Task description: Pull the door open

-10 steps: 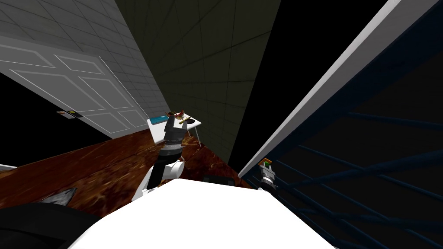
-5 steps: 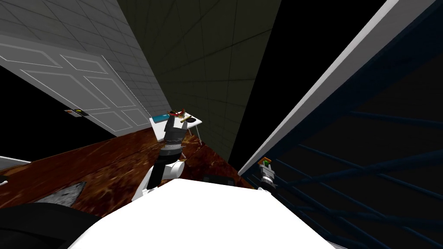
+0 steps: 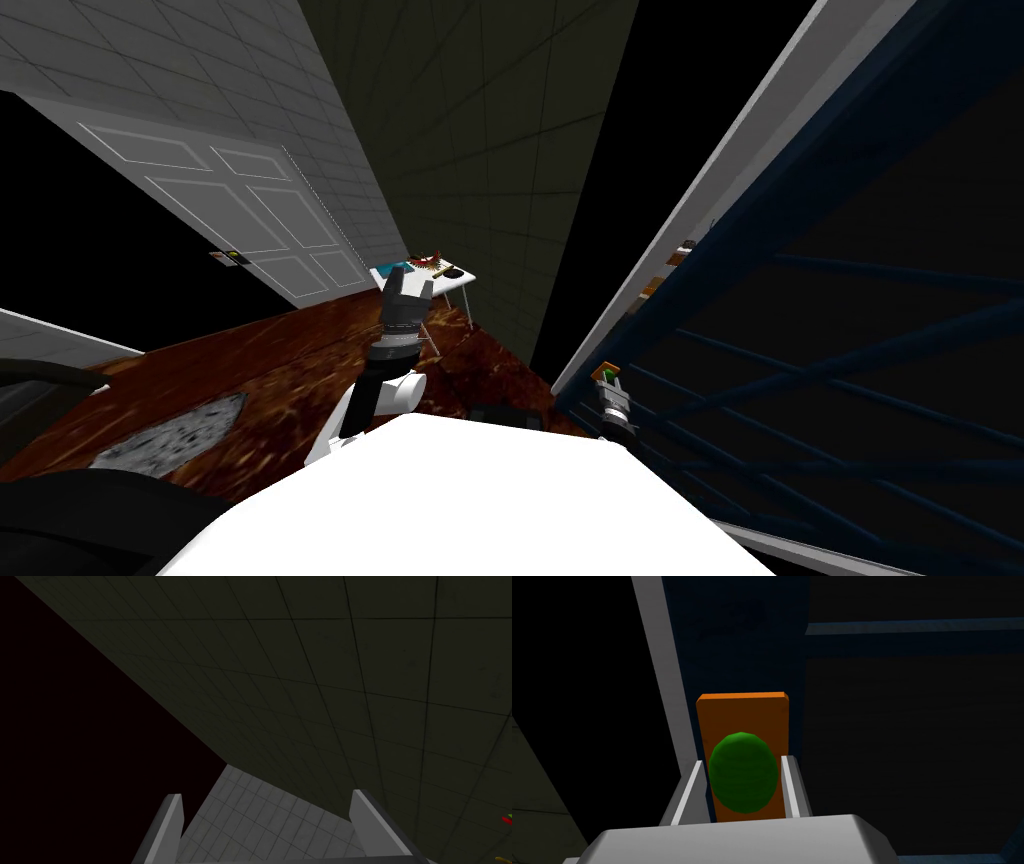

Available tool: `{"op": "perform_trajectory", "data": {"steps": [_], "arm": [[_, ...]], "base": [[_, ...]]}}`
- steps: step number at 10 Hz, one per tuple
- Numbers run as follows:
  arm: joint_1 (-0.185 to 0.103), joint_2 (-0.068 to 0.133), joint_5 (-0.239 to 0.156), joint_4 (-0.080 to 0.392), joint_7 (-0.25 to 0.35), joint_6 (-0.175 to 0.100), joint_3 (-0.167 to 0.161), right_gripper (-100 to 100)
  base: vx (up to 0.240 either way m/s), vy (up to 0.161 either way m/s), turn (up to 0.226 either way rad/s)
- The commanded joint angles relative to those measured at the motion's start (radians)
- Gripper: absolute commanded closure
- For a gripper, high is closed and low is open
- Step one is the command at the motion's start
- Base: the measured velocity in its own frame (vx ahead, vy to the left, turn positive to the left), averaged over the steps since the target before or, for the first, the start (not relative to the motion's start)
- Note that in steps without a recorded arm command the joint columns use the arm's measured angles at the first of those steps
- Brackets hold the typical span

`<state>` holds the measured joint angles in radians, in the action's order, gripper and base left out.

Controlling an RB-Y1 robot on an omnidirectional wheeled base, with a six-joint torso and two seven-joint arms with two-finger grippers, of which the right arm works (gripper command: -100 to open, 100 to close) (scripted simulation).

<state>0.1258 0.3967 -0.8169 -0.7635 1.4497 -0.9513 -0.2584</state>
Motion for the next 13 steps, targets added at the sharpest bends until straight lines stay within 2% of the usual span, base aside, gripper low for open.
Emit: {"op": "perform_trajectory", "data": {"steps": [1,3,4,9,10,11,13], "arm": [[0.003,0.011,0.012,-0.007,0.019,-0.001,-0.023,100],[0.002,0.011,0.012,-0.010,0.017,0.000,-0.024,100],[0.011,0.019,0.025,-0.019,0.031,-0.005,-0.049,100],[0.039,0.057,0.065,-0.053,0.076,-0.030,-0.125,100],[0.033,0.051,0.061,-0.045,0.069,-0.027,-0.116,100],[0.047,0.065,0.075,-0.052,0.089,-0.042,-0.146,100],[0.058,0.082,0.089,-0.059,0.108,-0.059,-0.172,100]], "base": [[-0.244,0.003,0.052],[-0.158,0.005,0.034],[-0.163,-0.012,0.052],[-0.255,-0.016,0.064],[-0.112,-0.008,0.022],[-0.158,-0.019,0.071],[-0.257,-0.058,0.090]]}}
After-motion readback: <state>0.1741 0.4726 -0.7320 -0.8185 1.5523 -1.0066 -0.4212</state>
